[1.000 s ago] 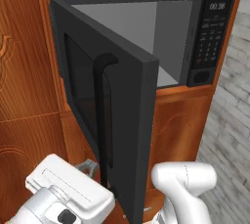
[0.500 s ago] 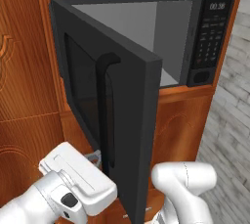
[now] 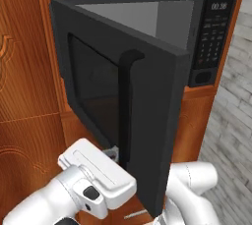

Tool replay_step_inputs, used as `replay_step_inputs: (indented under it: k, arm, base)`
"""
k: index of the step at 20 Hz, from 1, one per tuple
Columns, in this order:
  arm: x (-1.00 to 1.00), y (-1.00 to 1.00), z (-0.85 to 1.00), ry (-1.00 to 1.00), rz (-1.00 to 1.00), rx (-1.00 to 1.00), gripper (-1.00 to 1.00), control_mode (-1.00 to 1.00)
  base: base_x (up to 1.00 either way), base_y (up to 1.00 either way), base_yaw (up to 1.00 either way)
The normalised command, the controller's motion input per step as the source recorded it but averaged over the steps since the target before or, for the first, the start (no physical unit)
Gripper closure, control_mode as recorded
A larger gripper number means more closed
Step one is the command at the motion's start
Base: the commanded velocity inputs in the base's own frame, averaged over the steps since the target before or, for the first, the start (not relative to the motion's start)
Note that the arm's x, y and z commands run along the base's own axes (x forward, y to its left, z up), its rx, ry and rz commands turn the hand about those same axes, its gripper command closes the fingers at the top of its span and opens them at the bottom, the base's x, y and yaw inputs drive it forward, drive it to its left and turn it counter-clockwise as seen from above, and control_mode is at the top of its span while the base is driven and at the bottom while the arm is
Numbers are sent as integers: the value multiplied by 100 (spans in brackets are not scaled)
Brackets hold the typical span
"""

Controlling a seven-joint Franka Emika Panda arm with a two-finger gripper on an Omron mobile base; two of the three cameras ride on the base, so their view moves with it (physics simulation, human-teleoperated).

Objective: Pick the cheese from the counter and place it in the microwave. Then turn on the microwave.

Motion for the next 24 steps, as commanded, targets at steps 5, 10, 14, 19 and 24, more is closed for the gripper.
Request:
replay_step_inputs:
  k: [5, 10, 14, 19, 24]
  arm:
    - [13, -35, 8, 0, 1, 0, 100, -100]
    - [34, -33, 24, 0, 5, 0, 100, -100]
    - [47, -34, 26, 0, 6, 0, 100, -100]
    - [46, -37, 21, 0, 5, 0, 100, -100]
    - [50, -37, 14, 0, 3, 0, 100, -100]
  base:
    - [0, 0, 0]
    - [0, 0, 0]
    - [0, 0, 0]
    - [0, 0, 0]
    - [0, 0, 0]
